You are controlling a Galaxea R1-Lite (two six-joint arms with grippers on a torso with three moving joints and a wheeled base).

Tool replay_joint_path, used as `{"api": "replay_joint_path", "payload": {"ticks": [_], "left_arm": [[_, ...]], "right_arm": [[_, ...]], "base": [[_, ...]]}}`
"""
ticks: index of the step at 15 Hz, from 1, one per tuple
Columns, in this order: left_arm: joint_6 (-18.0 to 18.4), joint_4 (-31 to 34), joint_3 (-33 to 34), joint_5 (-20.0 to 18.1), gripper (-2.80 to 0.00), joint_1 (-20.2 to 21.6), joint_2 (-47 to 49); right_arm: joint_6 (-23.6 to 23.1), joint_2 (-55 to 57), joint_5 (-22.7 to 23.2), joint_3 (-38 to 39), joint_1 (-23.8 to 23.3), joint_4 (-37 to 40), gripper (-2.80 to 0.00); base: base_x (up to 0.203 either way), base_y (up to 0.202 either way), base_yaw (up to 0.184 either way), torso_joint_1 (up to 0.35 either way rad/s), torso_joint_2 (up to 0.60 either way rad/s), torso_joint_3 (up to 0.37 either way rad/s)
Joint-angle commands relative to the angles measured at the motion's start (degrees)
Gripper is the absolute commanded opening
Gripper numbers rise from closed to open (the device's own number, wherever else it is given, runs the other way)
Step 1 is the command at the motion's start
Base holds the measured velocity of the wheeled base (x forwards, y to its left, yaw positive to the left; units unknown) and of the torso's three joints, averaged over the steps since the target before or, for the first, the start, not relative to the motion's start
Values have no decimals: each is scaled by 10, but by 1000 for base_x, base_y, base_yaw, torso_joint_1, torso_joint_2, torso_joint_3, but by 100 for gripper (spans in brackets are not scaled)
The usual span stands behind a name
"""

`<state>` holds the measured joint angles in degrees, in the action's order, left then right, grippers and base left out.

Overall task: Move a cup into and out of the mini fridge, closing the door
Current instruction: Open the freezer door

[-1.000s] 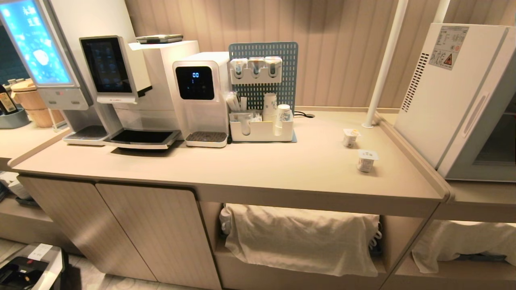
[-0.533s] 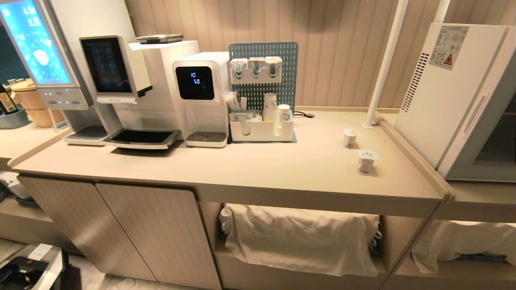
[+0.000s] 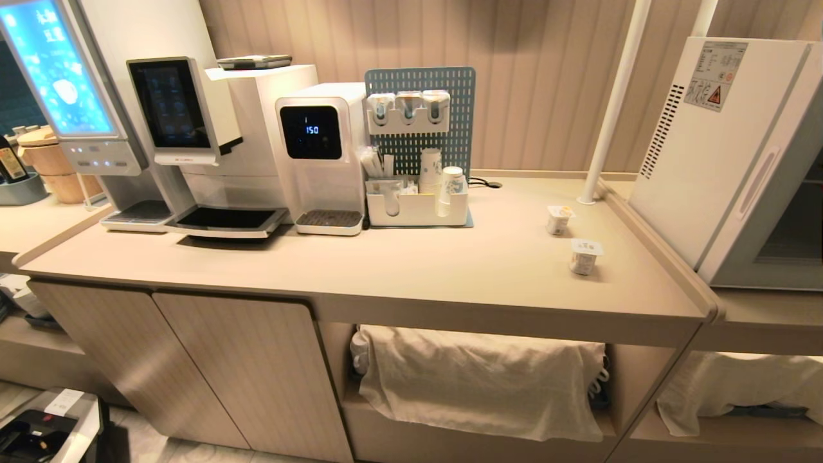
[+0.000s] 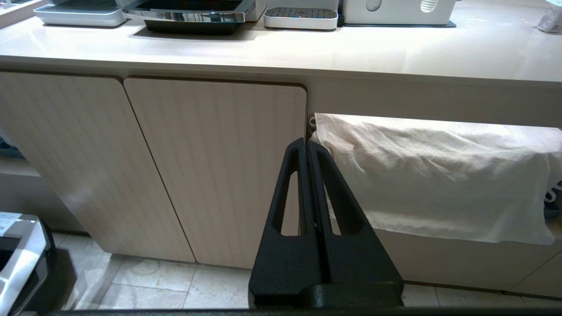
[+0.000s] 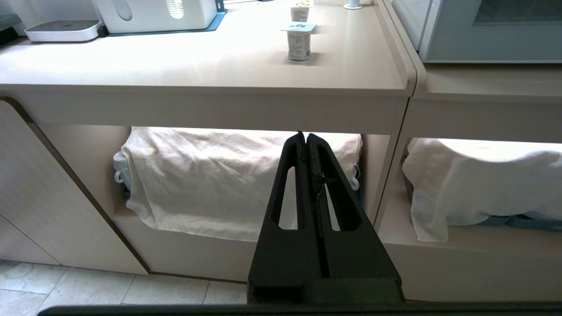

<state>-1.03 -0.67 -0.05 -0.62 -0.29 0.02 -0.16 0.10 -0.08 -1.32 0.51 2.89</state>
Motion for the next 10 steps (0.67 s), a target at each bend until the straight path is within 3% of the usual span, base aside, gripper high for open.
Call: {"api": "replay_joint_path", "payload": {"ticks": [1, 5, 10], "left_arm": [[0, 0, 0, 0, -280, 0, 0], [1, 0, 0, 0, -280, -1, 0], [1, 0, 0, 0, -280, -1, 0]], "right_arm": [[0, 0, 0, 0, 0, 0, -280], [0, 0, 0, 0, 0, 0, -280], [0, 0, 0, 0, 0, 0, -280]], "base": [[0, 0, 0, 0, 0, 0], [0, 0, 0, 0, 0, 0], [2, -166, 3, 1, 4, 1]]}}
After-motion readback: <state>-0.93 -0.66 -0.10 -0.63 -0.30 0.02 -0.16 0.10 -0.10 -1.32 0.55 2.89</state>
